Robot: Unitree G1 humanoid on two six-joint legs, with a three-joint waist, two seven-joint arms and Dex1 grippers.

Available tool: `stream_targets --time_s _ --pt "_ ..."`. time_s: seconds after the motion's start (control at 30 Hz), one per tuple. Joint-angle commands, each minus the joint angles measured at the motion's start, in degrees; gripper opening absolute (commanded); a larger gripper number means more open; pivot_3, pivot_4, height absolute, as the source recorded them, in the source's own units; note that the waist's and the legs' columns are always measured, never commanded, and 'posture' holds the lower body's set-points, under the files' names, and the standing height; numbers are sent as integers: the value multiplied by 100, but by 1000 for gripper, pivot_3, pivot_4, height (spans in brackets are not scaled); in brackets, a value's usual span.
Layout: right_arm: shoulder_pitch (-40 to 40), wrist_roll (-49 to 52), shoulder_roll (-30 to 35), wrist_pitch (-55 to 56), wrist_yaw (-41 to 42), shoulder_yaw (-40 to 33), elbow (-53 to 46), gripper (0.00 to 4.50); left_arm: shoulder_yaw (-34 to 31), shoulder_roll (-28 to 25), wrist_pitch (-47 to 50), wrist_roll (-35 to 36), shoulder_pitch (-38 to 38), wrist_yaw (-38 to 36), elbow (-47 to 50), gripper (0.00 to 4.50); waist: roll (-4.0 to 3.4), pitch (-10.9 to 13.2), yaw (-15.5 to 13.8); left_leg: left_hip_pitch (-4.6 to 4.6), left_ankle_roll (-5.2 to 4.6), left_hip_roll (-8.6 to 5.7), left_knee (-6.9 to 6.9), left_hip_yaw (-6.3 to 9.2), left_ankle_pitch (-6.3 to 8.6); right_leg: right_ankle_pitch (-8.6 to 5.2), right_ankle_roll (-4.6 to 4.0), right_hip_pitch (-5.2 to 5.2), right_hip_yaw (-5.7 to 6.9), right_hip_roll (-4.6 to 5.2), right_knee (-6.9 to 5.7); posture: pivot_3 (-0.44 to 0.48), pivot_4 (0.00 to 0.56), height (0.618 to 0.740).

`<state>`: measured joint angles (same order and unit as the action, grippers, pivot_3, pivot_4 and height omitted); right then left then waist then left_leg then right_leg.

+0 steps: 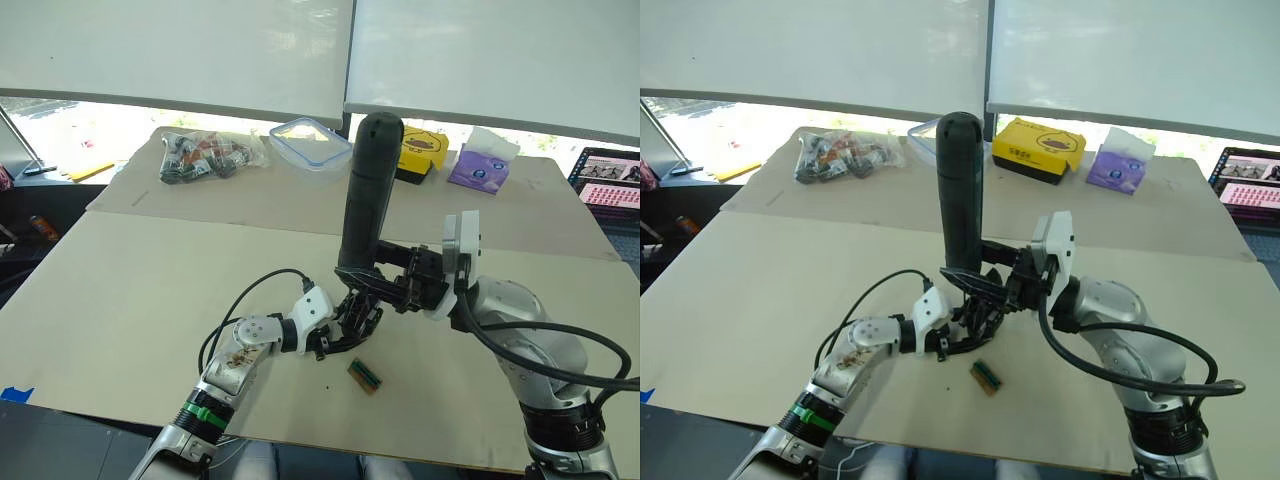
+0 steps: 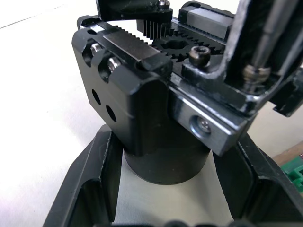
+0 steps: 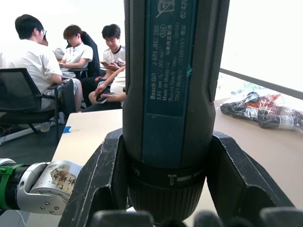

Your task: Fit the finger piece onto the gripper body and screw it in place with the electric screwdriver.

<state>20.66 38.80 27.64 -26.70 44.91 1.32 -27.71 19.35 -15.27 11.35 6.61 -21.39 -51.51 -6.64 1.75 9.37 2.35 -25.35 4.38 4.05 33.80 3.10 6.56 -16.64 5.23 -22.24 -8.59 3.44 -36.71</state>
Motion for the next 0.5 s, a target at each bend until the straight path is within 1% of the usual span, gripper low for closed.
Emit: stream_targets --time_s 0.03,0.27,0.5 --pt "-192 -376 98 -75 -109 247 88 1903 295 -51 203 -103 159 -180 -195 2257 0 -11 2 2 0 0 -1 0 0 0 -1 0 0 0 0 0 150 740" --pt "-301 -545 39 28 -228 480 88 1903 292 -25 166 -106 147 -163 -267 2257 12 -52 9 7 1 0 -4 0 1 -3 -5 1 0 0 2 0 150 740" --pt "-329 -630 21 153 -244 557 140 1903 294 -18 150 -105 114 -173 -301 2257 22 -67 7 11 2 0 -5 0 2 -4 -7 -1 0 1 6 0 150 740"
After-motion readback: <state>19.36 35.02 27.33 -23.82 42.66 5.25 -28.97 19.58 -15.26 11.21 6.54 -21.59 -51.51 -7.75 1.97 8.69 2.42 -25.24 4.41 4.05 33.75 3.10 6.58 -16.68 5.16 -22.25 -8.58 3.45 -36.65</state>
